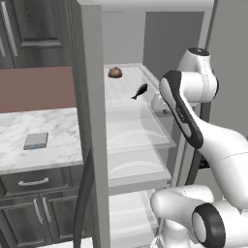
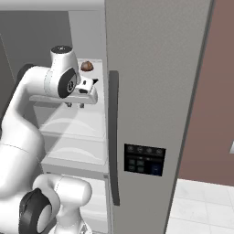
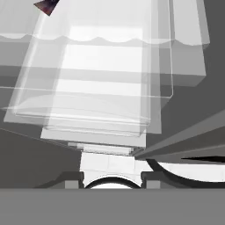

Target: Take the fish from the fridge and place it on the digital scale on the counter by the fridge. Wait a few seconds for a reading, then move it to the plate on the dining counter.

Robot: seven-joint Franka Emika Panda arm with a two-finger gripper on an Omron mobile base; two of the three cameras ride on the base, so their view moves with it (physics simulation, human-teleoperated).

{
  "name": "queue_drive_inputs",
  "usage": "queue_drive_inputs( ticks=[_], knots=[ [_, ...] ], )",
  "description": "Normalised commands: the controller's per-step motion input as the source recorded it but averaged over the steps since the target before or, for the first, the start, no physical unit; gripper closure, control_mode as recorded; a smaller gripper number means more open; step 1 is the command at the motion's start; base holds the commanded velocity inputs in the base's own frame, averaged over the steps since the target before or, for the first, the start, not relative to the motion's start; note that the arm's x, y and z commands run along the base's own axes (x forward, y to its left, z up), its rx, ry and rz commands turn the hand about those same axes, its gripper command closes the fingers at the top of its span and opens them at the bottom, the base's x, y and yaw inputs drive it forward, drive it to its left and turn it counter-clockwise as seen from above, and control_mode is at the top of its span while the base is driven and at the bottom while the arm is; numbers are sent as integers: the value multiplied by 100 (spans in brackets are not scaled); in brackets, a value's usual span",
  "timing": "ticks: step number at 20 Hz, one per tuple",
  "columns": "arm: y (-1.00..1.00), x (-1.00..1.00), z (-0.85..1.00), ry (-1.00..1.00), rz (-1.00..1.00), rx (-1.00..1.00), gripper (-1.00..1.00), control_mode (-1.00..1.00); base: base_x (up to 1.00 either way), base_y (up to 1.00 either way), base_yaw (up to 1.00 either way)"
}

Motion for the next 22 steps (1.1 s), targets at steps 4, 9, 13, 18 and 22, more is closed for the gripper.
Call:
queue_drive_inputs(
  ticks=[4, 9, 13, 18, 22],
  knots=[
    [7, -3, 0, -1, 0, 0, -100, -100, 0, 0, 0],
    [29, -10, -4, -1, 0, -2, -100, -100, 0, 0, 0],
    [14, -33, 5, -12, 0, 2, -100, -100, 0, 0, 0],
    [-2, -57, 56, -35, 3, 17, -100, -100, 0, 0, 0],
    [-3, -40, 100, -36, 0, 8, -100, -100, 0, 0, 0]
  ],
)
